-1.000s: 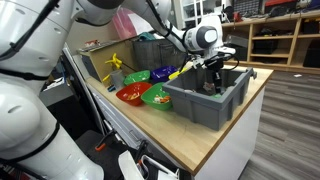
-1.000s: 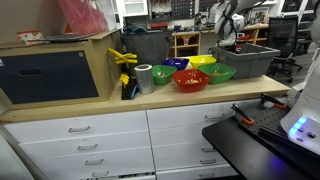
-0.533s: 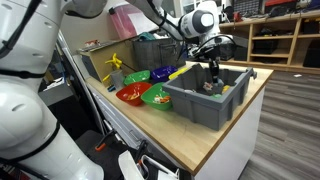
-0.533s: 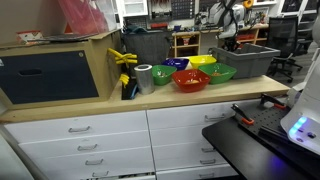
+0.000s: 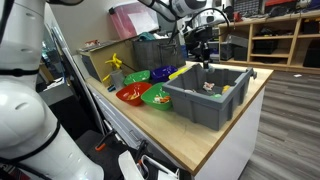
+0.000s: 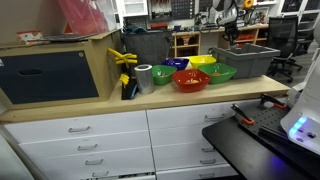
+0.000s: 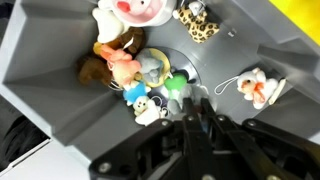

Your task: Put the grey plush toy from the grey container in the yellow bowl.

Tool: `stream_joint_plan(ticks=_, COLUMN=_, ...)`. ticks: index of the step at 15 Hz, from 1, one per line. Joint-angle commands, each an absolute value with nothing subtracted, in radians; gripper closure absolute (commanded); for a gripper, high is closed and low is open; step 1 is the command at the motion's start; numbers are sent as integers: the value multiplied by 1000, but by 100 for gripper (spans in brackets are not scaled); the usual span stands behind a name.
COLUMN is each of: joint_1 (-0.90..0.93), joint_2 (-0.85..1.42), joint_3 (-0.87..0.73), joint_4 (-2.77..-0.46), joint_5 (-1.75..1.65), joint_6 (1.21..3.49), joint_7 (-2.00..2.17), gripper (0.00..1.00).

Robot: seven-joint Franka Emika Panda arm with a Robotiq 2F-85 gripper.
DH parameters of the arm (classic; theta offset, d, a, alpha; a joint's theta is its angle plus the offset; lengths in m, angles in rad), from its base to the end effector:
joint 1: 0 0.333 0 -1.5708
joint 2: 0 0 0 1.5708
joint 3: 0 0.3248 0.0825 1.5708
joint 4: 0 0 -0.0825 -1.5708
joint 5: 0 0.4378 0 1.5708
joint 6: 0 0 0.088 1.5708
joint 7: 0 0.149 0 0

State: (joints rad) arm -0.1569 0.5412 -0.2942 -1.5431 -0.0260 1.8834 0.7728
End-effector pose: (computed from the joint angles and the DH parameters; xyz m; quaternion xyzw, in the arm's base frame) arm 0.6533 -0.2972 0.2770 0.8224 -0.5549 -0.0738 0.1014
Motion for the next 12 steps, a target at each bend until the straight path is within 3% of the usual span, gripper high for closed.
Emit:
stream_joint_plan(ticks=1, joint_1=-143, joint_2=484, joint_3=-264, joint_4=-1564, joint_5=-22, joint_6=1812, joint_7=777, gripper=97)
stream_joint_plan(ticks=12, joint_1=-90, joint_2=416, joint_3=-184, joint_4=-1575, joint_5=-4, joint_6=1782, joint_7=758, gripper=97)
